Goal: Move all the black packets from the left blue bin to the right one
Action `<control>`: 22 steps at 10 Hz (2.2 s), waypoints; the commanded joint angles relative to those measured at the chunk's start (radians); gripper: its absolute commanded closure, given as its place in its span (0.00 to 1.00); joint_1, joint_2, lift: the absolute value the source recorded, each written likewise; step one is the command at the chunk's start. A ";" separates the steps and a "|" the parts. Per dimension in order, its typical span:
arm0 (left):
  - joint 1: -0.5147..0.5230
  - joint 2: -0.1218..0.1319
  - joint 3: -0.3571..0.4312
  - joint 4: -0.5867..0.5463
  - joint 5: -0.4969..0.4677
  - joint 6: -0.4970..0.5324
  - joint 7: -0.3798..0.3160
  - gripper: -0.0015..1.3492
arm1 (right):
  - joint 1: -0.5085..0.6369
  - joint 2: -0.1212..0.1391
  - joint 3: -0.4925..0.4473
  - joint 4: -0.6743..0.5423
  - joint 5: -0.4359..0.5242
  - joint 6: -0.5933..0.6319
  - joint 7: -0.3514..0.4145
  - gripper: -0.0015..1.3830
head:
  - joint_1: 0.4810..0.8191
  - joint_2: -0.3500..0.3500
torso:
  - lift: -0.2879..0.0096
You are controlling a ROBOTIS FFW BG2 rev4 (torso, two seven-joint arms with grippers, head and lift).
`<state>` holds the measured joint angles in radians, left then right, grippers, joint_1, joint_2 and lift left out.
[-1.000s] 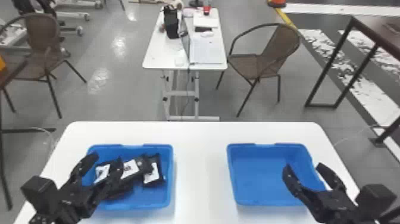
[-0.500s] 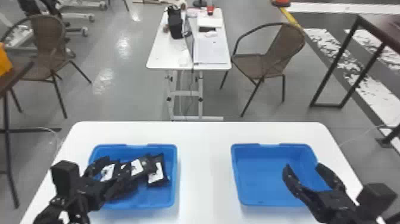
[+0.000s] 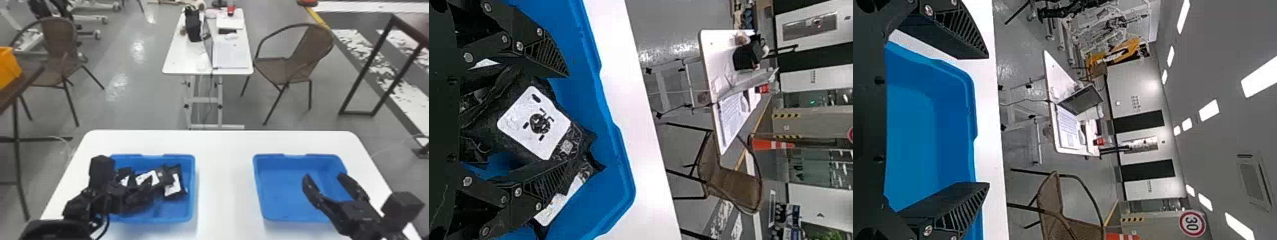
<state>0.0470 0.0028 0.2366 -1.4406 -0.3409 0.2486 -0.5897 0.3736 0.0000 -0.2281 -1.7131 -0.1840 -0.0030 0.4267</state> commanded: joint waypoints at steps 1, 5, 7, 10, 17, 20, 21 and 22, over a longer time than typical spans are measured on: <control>-0.065 0.008 -0.007 0.103 -0.044 -0.015 -0.027 0.34 | -0.002 0.001 0.001 0.003 -0.003 0.000 0.001 0.08 | 0.63 0.49 | 0.97; -0.187 0.036 -0.071 0.266 -0.144 0.058 -0.107 0.34 | -0.021 0.001 0.007 0.015 -0.012 0.000 0.006 0.08 | 0.63 0.45 | 0.97; -0.176 0.029 -0.074 0.213 -0.173 0.129 -0.145 0.34 | -0.015 0.001 0.007 0.015 -0.020 0.000 0.007 0.08 | 0.63 0.45 | 0.97; -0.170 0.022 -0.065 0.195 -0.201 0.182 -0.153 0.44 | -0.013 0.001 0.007 0.023 -0.028 0.000 0.007 0.08 | 0.63 0.46 | 0.97; -0.145 0.026 0.001 0.128 -0.288 0.176 -0.260 0.90 | -0.018 0.001 0.013 0.033 -0.038 0.000 0.014 0.08 | 0.63 0.51 | 0.97; -0.038 -0.005 0.038 -0.123 -0.178 0.097 -0.286 0.90 | -0.019 0.001 0.013 0.029 -0.049 0.000 0.037 0.08 | 0.63 0.52 | 0.97; -0.033 -0.005 0.024 -0.146 -0.119 0.051 -0.288 0.90 | -0.027 0.001 0.013 0.038 -0.057 0.000 0.055 0.08 | 0.63 0.52 | 0.97; -0.038 -0.005 0.009 -0.146 -0.055 -0.022 -0.286 0.90 | -0.047 0.001 0.019 0.053 -0.061 0.000 0.084 0.08 | 0.63 0.51 | 0.97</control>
<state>0.0108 0.0002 0.2533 -1.5816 -0.4284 0.2605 -0.8760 0.3362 0.0000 -0.2113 -1.6673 -0.2429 -0.0031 0.5102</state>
